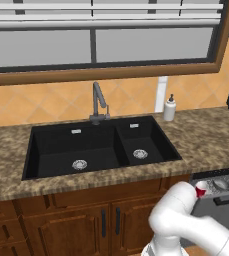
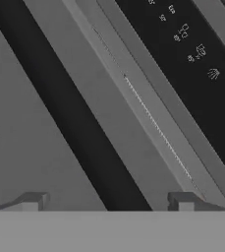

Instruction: Pick up the cup and bowl from the counter, place them in the dishwasher, and close the dishwasher door.

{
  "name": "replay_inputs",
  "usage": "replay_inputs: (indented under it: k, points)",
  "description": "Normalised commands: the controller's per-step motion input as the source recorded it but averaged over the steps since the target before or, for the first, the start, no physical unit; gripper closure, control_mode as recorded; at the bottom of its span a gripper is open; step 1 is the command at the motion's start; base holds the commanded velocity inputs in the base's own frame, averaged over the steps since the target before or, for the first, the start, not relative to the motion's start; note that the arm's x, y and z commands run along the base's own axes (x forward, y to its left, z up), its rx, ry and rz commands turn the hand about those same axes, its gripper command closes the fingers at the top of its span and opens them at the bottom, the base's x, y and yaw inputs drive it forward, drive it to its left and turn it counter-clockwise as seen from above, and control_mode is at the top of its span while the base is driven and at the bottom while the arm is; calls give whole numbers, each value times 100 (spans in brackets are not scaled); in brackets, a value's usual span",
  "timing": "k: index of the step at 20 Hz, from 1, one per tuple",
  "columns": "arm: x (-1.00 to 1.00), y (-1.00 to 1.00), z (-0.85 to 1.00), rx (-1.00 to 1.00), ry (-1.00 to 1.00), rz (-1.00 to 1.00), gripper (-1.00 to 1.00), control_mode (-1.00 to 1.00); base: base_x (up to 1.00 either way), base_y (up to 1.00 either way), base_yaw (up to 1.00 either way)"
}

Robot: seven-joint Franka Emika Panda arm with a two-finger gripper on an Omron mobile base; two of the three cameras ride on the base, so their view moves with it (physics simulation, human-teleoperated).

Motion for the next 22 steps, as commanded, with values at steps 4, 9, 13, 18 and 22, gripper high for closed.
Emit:
replay_inputs:
  k: [4,9,13,18,22]
  points:
    - [29,0,-71,4,-35,16,-100,-100,0,0,0]
    - [22,0,-74,10,-46,10,-100,-100,0,0,0]
    - [50,0,-61,10,-40,8,-100,-100,0,0,0]
    - [62,0,-49,6,-30,5,-100,-100,0,0,0]
    - [44,0,-50,0,-20,3,-100,-100,0,0,0]
